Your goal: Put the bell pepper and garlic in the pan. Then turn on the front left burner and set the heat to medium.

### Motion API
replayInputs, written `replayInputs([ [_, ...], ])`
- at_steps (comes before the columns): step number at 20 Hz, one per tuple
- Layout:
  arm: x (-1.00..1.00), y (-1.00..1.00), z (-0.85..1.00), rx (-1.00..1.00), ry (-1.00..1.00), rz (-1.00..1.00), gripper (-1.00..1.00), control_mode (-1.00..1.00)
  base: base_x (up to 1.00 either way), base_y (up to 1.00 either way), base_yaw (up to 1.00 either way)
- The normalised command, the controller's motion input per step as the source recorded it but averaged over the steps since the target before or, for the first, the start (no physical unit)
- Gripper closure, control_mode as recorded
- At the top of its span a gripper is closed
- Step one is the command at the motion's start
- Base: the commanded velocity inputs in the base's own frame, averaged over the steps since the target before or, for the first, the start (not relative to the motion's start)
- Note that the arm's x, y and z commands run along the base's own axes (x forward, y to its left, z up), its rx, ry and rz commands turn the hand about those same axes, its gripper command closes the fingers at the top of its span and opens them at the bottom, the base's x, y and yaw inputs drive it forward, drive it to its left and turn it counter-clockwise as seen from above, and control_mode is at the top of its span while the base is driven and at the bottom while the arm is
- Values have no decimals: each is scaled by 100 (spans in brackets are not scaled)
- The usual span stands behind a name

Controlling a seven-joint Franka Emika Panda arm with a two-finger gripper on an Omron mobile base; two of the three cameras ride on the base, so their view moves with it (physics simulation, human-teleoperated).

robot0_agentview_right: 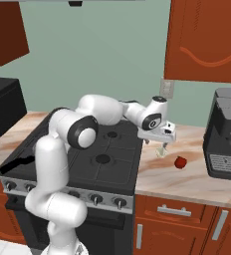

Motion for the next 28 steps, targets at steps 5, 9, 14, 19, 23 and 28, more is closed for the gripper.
replayInputs([
  [5, 18, 0, -40, 0, -1, 0, -100, -100, 0, 0, 0],
  [9, 15, -6, -15, 0, 0, 0, -100, -100, 0, 0, 0],
  [14, 15, -26, -5, 0, 0, 0, -100, -100, 0, 0, 0],
  [19, 0, -40, 0, 0, 0, 0, -100, -100, 0, 0, 0],
  [23, 0, -14, 0, 0, 0, 0, -100, -100, 0, 0, 0],
  [28, 0, 7, 0, 0, 0, 0, -100, -100, 0, 0, 0],
])
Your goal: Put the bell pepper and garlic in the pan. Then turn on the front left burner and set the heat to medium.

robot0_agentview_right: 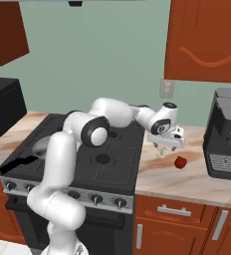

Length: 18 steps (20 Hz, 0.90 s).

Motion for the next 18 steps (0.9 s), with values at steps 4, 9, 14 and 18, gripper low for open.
replayInputs([
  [4, -1, 26, 0, 0, 0, 0, -100, -100, 0, 0, 0],
  [9, -2, 16, -3, 0, 0, 0, -100, -100, 0, 0, 0],
  [14, -3, -7, -4, 0, 0, 0, -100, -100, 0, 0, 0],
  [18, 0, -7, -20, 0, 0, 0, -100, -100, 0, 0, 0],
])
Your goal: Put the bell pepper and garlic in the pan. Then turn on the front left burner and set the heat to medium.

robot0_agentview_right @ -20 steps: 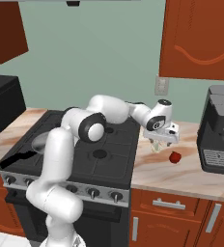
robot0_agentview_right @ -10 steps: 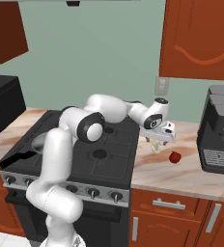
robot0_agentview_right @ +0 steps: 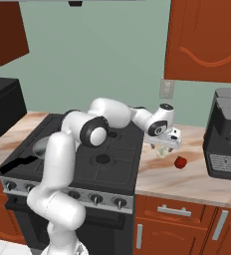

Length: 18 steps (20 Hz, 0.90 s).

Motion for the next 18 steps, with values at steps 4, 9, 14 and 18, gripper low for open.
replayInputs([
  [4, 0, -1, -29, 0, 0, 0, -100, -100, 0, 0, 0],
  [9, 0, 0, -34, 0, 0, 0, -100, -100, 0, 0, 0],
  [14, 0, 0, -3, 0, 0, 0, -100, -100, 0, 0, 0],
  [18, 0, 0, 0, 0, 0, 0, 100, -100, 0, 0, 0],
])
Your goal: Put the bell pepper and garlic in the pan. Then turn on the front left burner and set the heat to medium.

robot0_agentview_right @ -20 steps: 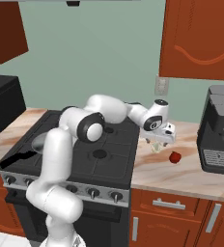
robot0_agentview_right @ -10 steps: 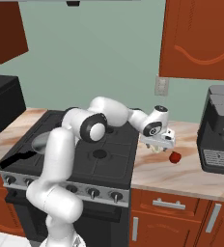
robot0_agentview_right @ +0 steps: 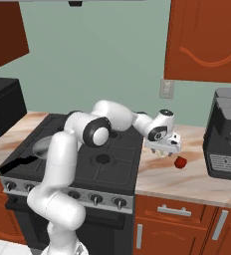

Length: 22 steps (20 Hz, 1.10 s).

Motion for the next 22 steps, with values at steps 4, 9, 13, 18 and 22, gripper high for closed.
replayInputs([
  [4, 0, 0, 0, 0, 0, 0, 100, -100, 0, 0, 0],
  [9, 0, 0, 0, 0, 0, 0, 100, -100, 0, 0, 0],
  [13, -28, 0, 1, 0, -2, 0, 100, -100, 0, 0, 0],
  [18, -58, 8, 22, 0, -6, 0, 100, -100, 0, 0, 0],
  [22, -41, 28, 37, 0, -9, 0, 100, -100, 0, 0, 0],
])
